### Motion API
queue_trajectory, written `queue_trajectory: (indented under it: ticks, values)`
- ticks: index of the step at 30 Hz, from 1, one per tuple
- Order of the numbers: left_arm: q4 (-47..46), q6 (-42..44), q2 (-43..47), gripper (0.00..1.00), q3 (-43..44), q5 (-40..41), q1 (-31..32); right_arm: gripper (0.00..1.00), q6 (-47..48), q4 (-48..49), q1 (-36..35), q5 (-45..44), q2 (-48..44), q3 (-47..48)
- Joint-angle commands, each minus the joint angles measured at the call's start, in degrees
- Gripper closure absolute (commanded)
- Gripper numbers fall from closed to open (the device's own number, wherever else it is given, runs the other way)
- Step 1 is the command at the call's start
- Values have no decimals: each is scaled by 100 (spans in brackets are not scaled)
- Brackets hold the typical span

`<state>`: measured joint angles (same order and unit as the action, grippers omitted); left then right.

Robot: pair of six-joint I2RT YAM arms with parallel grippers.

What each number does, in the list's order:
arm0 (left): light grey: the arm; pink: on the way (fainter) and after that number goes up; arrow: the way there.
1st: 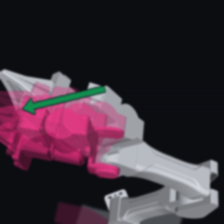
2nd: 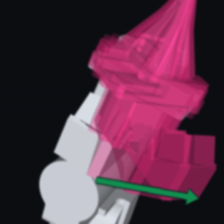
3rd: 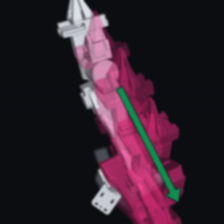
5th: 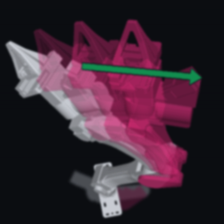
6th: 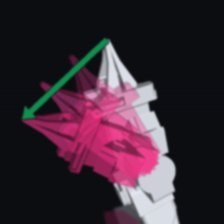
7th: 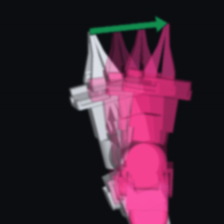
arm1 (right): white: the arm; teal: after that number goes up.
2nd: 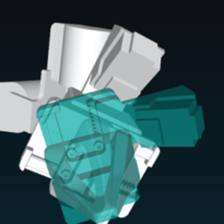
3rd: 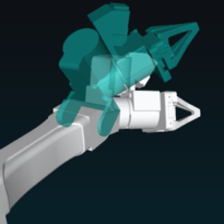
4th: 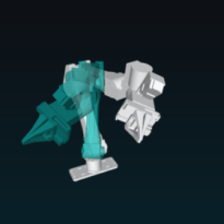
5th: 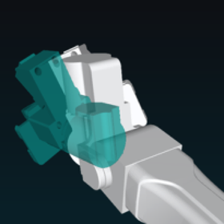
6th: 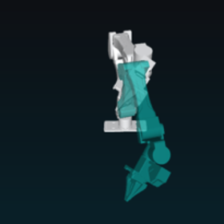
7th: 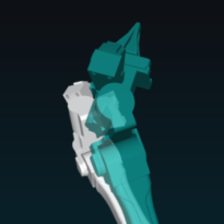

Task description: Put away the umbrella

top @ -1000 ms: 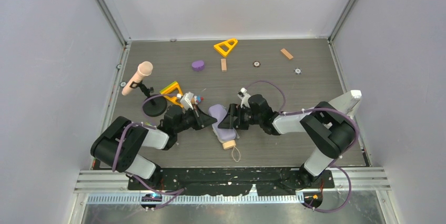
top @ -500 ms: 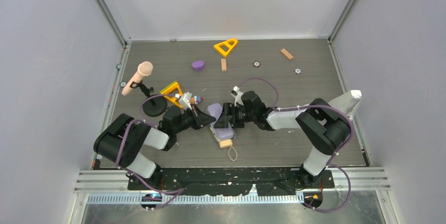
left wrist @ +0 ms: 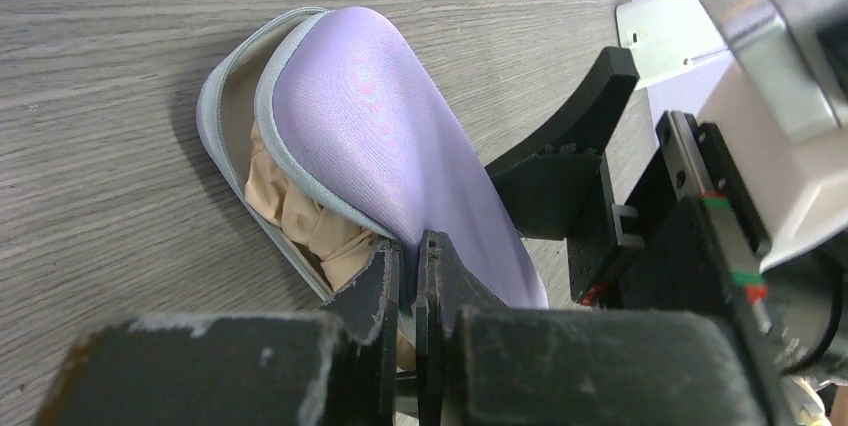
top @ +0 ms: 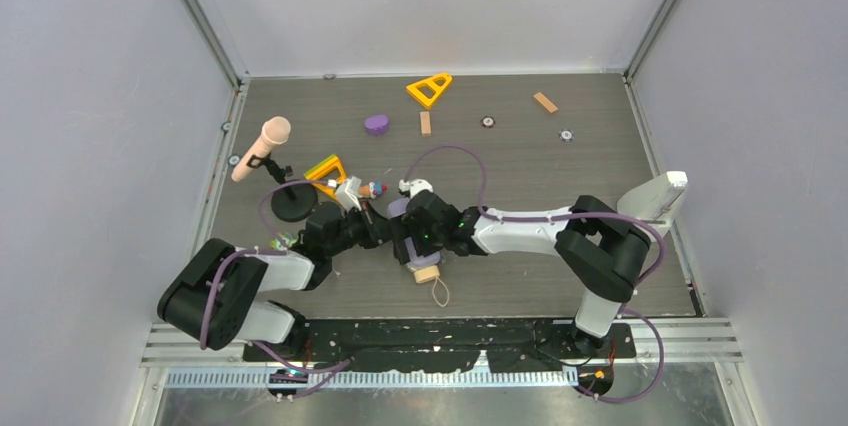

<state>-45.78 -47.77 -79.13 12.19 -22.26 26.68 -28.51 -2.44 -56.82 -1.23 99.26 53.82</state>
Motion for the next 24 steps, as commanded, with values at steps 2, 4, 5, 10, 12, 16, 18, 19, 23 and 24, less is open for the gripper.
queue_trajectory:
  ticks: [2,4,5,10,12,16,18,19,23,24]
  values:
    - [1331,404,-32,100,-144,38,110,5,415,-1496,-431,-1504,688,337]
    - [1331,368,48,100,-143,35,110,5,433,-1679,-558,-1763,884,440]
    - [1352,358,94,100,-141,37,102,4,432,-1733,-624,-1910,1003,465]
    - [1542,355,438,96,-176,141,47,14,360,-1907,-681,-2260,1253,435]
    - [1666,384,613,79,-182,196,8,26,356,-1896,-679,-2335,1242,357]
    - [2141,553,1121,48,-119,282,-79,51,330,-1825,-682,-2380,1140,257]
    - [2548,650,1434,36,-82,402,-133,59,329,-1810,-677,-2387,1119,254]
    - [2736,706,1611,31,-70,447,-162,64,329,-1806,-675,-2393,1112,252]
    - [3516,951,2395,23,-52,654,-296,74,295,-1702,-607,-2362,912,146]
    - [3748,1022,2600,21,-58,737,-333,75,294,-1674,-546,-2300,759,120]
